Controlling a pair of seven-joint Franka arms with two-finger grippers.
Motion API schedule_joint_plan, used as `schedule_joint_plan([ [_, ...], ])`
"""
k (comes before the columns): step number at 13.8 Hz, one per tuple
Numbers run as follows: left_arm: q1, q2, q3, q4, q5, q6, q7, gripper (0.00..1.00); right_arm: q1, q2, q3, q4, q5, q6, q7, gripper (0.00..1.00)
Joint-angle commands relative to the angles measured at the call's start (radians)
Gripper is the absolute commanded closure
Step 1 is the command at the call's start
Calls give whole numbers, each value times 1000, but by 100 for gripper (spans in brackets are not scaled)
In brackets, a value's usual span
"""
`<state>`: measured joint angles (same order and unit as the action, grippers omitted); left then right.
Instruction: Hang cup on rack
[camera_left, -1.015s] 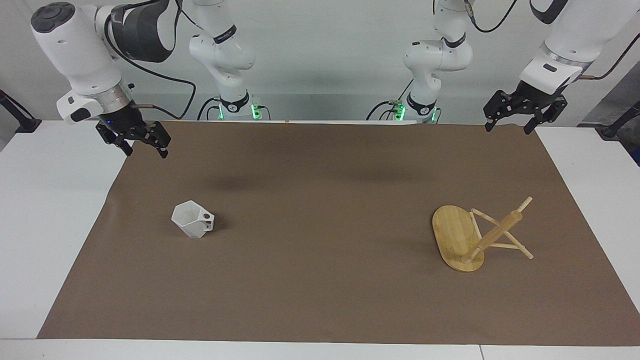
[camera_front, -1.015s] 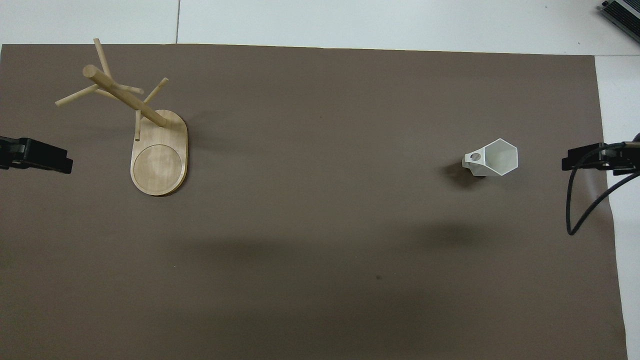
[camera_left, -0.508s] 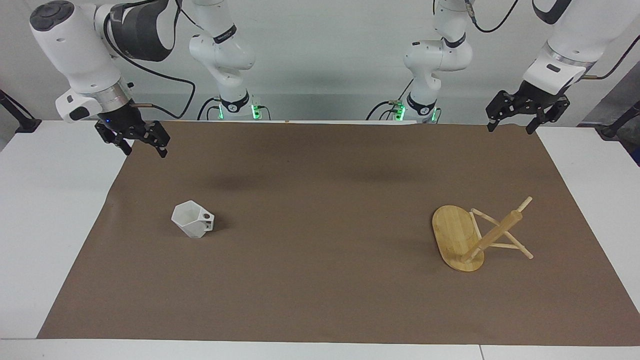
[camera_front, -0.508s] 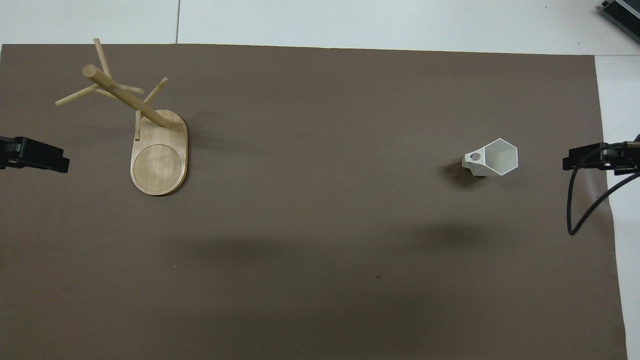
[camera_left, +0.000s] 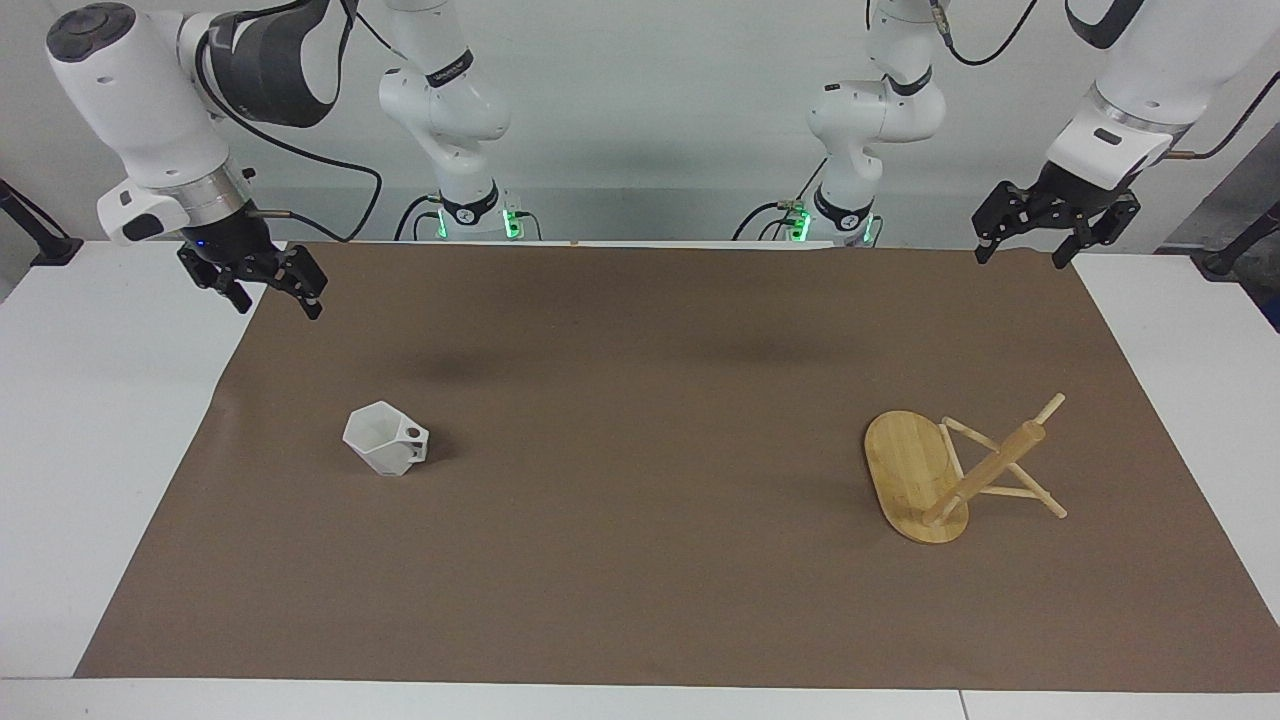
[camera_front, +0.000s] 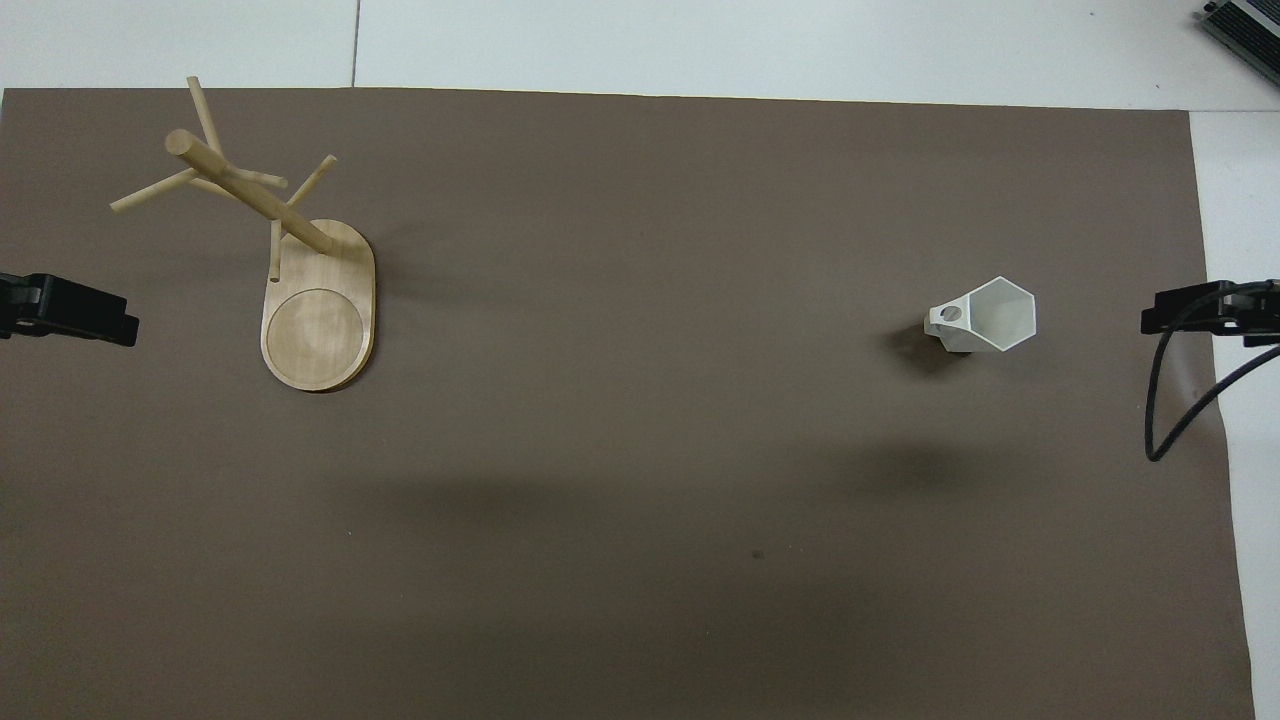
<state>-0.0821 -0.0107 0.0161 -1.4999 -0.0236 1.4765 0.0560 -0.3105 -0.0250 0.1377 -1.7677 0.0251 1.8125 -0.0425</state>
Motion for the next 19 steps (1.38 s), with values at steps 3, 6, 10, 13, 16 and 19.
schedule_joint_plan([
  [3, 7, -25, -1, -26, -7, -7, -8, 0, -16, -7, 6, -107, 10, 157, -25, 0],
  [6, 7, -25, -1, -25, -7, -7, -8, 0, -16, 51, 6, -130, 10, 227, -26, 0],
  [10, 7, -25, -1, -25, -7, -7, -8, 0, -7, 149, 6, -130, 4, 367, -26, 0],
  [13, 7, -25, -1, -26, -7, -7, -8, 0, 10, 232, 6, -133, 3, 474, -22, 0],
  [16, 7, -25, -1, -26, -7, -8, -8, 0, 25, 264, 6, -145, 3, 498, -16, 0],
  [19, 7, -25, -1, -26, -7, -7, -8, 0, 31, 255, 6, -173, 3, 491, -19, 0],
])
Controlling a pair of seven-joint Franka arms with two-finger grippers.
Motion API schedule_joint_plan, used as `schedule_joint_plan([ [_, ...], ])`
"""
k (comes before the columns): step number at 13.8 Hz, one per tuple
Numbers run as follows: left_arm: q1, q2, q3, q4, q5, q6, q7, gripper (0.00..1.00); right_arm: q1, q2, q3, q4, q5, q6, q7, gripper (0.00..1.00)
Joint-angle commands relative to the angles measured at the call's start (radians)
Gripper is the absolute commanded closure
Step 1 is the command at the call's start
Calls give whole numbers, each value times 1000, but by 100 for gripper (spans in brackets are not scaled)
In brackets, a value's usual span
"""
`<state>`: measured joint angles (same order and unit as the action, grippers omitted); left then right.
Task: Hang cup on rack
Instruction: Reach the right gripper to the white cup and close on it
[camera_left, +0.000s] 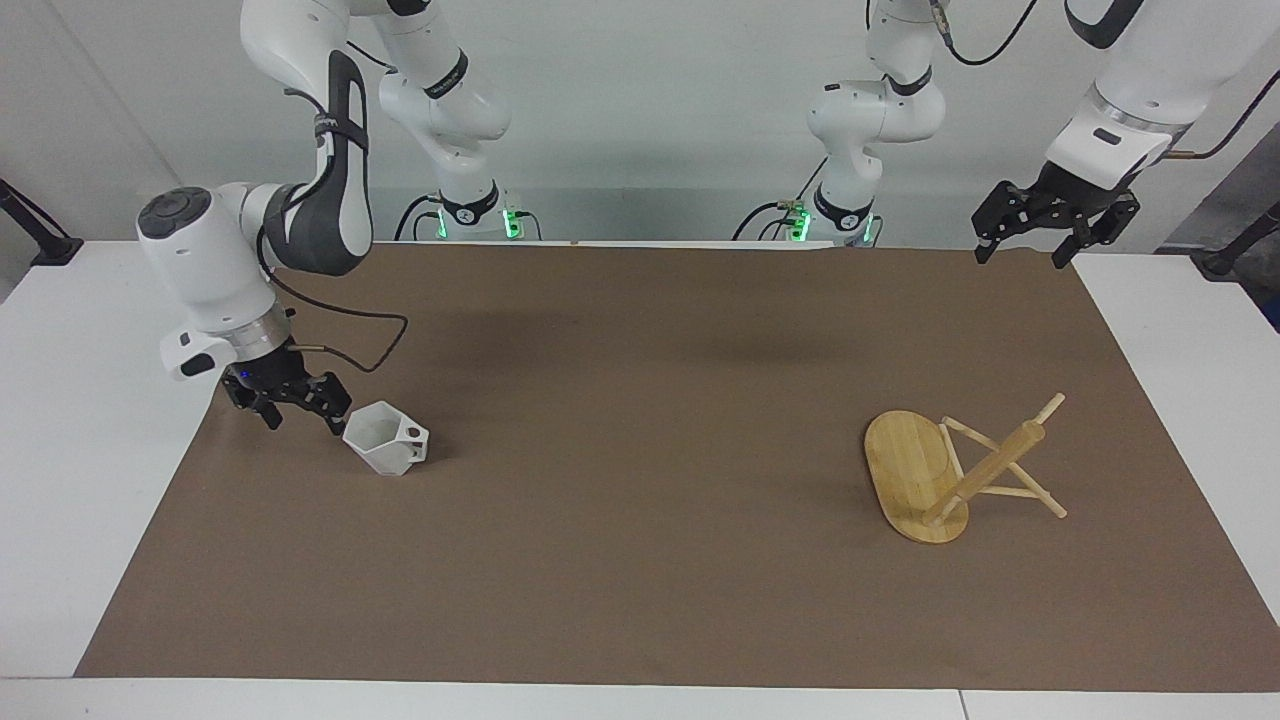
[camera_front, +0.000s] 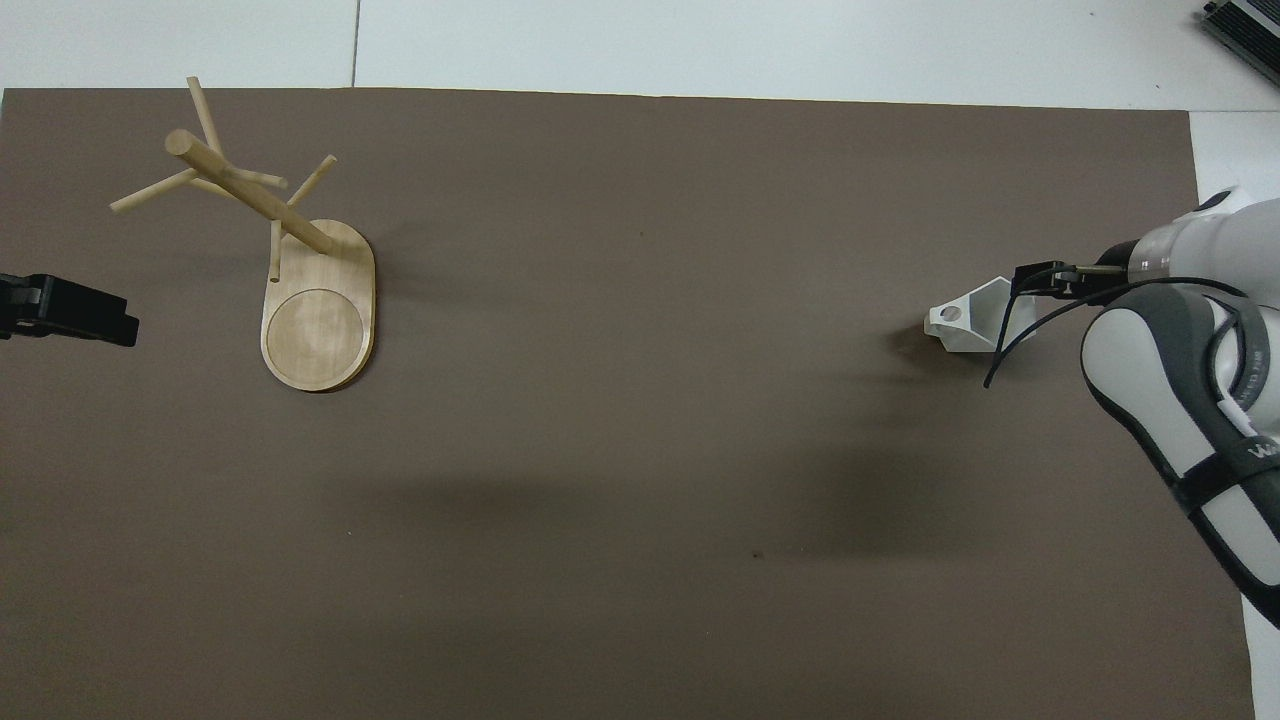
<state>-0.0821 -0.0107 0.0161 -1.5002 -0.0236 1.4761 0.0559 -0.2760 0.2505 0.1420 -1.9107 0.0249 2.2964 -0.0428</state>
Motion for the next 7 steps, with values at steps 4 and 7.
schedule_joint_plan([
  [4, 7, -25, -1, -25, -7, -7, -8, 0, -5, -22, 2, -45, 0, 9, -19, 0],
  [7, 7, -23, -1, -25, -7, -5, -8, 0, -5, -22, 2, -67, 0, 14, -17, 0],
])
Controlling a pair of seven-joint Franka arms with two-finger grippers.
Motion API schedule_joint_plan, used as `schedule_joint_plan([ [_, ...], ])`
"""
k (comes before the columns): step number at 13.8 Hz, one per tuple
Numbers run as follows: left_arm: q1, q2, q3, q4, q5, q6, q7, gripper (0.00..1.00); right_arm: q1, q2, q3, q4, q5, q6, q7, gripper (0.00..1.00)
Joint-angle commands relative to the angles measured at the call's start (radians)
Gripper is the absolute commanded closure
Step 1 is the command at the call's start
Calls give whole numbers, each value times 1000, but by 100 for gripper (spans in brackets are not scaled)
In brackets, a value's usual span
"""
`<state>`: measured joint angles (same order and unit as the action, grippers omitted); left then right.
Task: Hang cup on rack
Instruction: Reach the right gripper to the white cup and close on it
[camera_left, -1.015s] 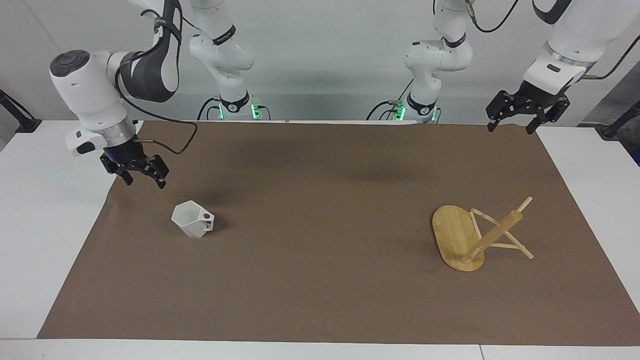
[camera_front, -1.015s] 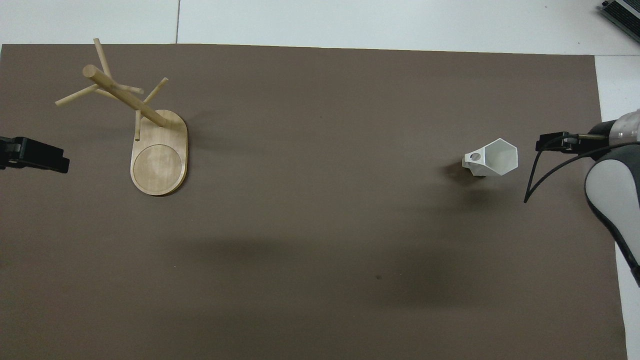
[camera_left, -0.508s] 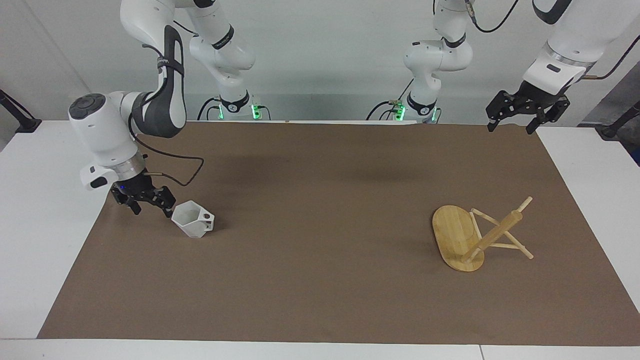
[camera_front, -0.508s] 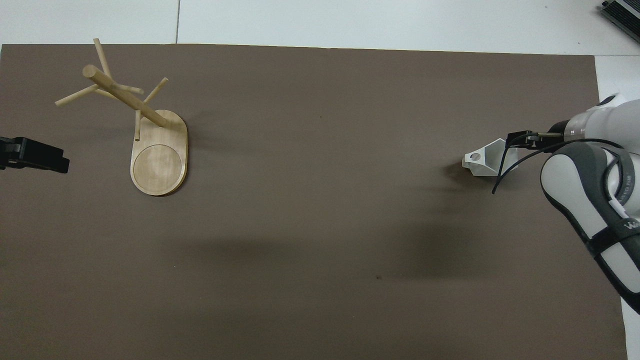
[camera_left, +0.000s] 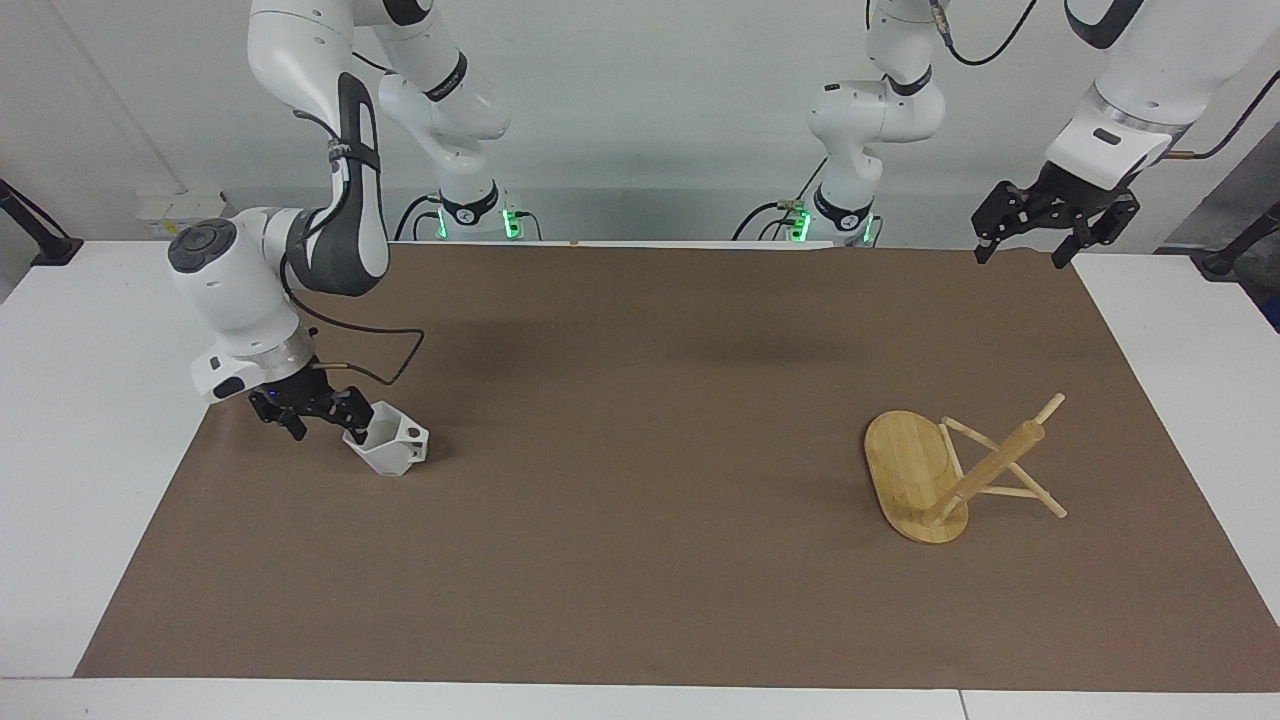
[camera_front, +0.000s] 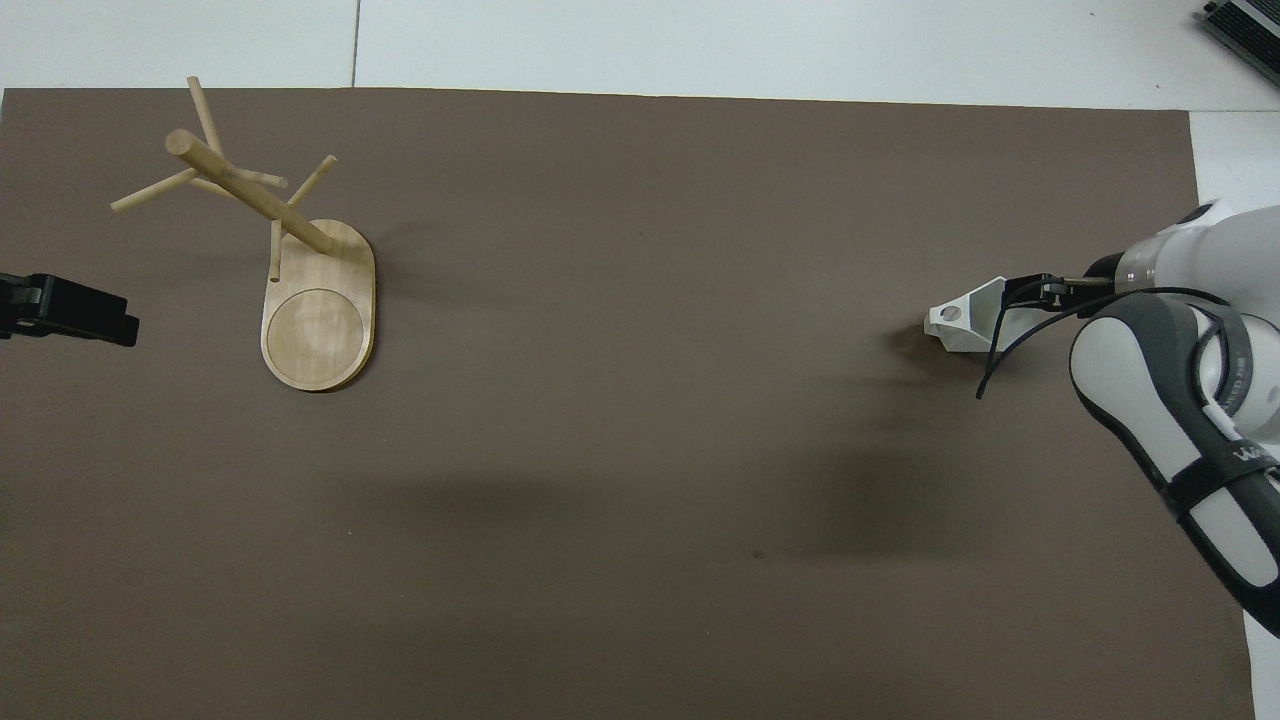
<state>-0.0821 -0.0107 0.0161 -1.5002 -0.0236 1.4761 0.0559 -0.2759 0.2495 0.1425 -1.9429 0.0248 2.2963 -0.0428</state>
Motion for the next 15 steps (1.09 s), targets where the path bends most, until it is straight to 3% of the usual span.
schedule_joint_plan([
  [1, 7, -25, -1, -25, -7, -7, -8, 0, -5, -21, 2, -34, -2, 14, -19, 0],
  [2, 7, -25, -1, -25, -7, -8, -8, 0, -5, -22, 2, -36, 0, 14, -17, 0],
  [3, 7, -25, -1, -25, -6, -7, -8, 0, -5, -22, 2, -36, 0, 11, -17, 6],
  [7, 7, -25, -1, -26, -7, -8, -8, 0, -3, -22, 3, -34, -2, 5, -15, 48],
  [11, 7, -25, 1, -26, -7, -13, -10, 0, -3, -22, 8, -33, 0, -1, -15, 82],
  [12, 8, -25, 1, -26, -6, -19, -10, 0, -3, -22, 8, -33, -2, -1, -15, 86],
  [13, 8, -25, 2, -25, -6, -17, -10, 0, -3, -22, 11, -33, 0, -3, -15, 97],
  [15, 8, -23, 2, -22, 4, -4, -11, 0, -2, -22, 14, -31, 0, -11, -17, 100],
])
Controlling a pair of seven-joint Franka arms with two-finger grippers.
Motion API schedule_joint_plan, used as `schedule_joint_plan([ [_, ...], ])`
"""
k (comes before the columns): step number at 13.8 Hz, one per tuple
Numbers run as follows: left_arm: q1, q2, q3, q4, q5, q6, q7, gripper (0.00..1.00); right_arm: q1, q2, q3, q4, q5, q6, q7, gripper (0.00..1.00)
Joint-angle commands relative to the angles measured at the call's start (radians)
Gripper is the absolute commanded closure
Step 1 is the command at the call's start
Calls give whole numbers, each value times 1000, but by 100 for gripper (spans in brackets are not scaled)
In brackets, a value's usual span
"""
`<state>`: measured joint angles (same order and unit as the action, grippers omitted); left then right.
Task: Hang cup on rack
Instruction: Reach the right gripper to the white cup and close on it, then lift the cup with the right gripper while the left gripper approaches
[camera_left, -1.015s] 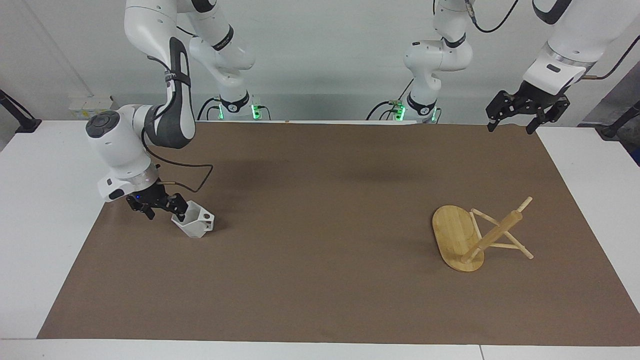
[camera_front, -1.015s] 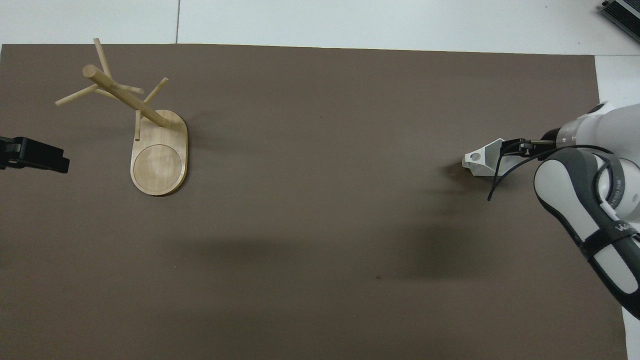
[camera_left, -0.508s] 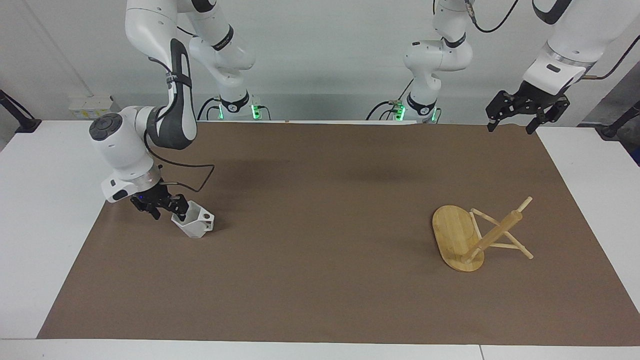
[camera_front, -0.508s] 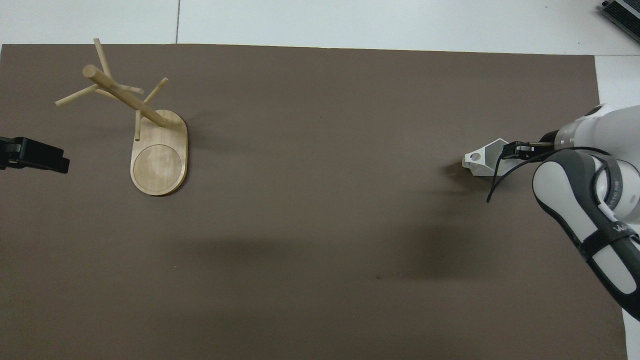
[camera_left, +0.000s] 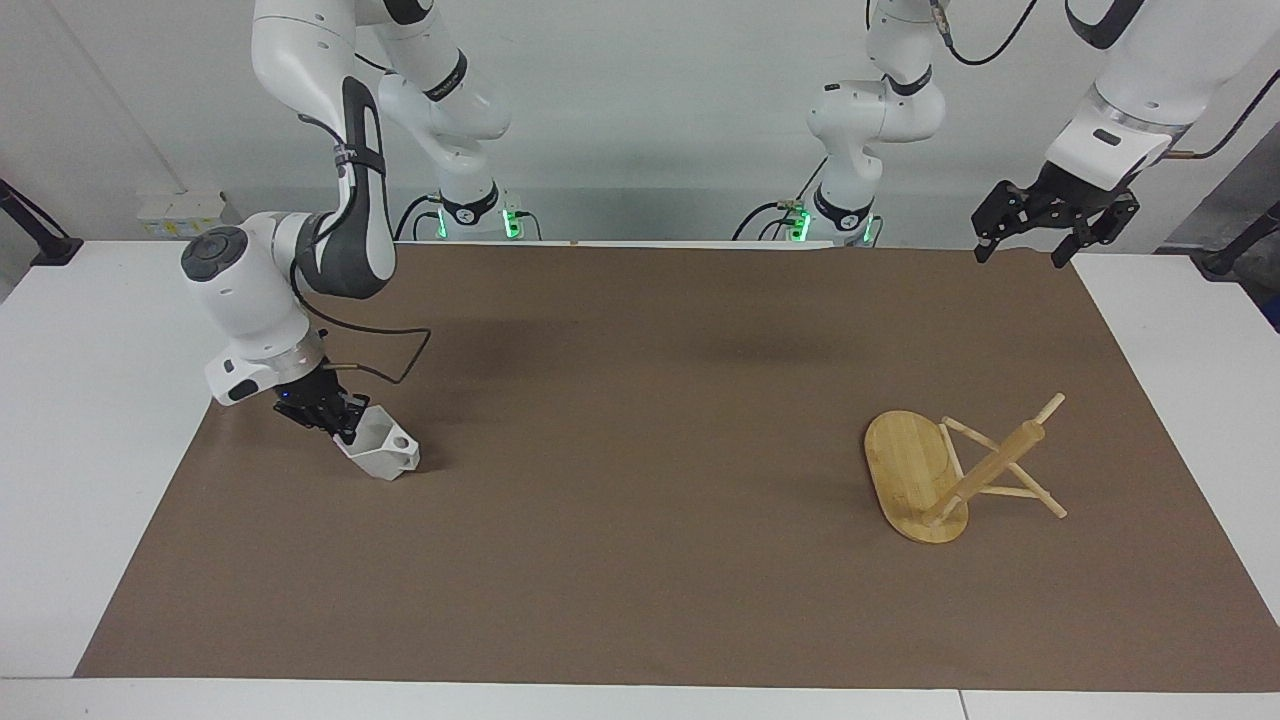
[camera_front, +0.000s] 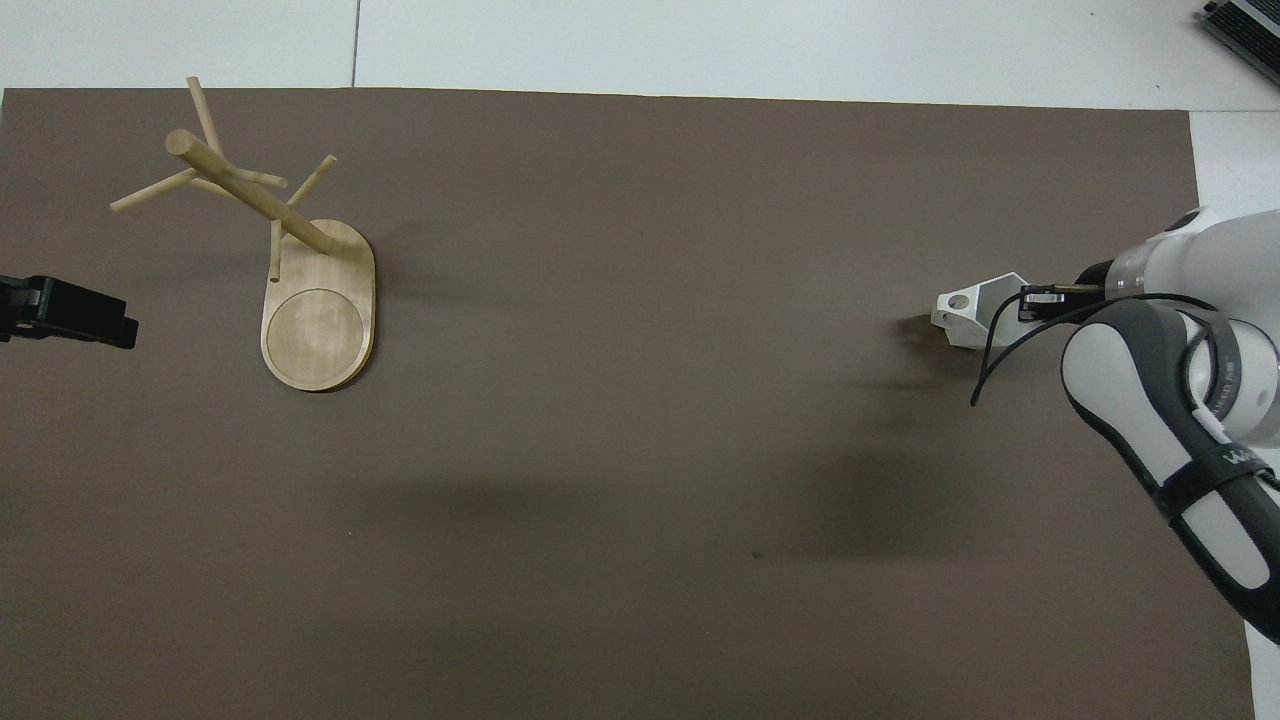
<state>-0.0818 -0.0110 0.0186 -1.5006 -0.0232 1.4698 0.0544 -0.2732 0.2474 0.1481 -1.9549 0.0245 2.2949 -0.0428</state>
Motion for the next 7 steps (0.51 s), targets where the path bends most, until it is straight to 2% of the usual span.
schedule_joint_plan([
  [1, 8, -23, 0, -23, 3, 1, -10, 0, -4, -20, 8, -13, 3, -24, -17, 100],
  [4, 22, -24, -2, -26, 3, 1, -13, 0, -6, -36, 19, 69, 18, -162, -23, 100],
  [7, 24, -26, -2, -35, 3, 1, -49, 0, -8, -57, 51, 226, 102, -349, -25, 100],
])
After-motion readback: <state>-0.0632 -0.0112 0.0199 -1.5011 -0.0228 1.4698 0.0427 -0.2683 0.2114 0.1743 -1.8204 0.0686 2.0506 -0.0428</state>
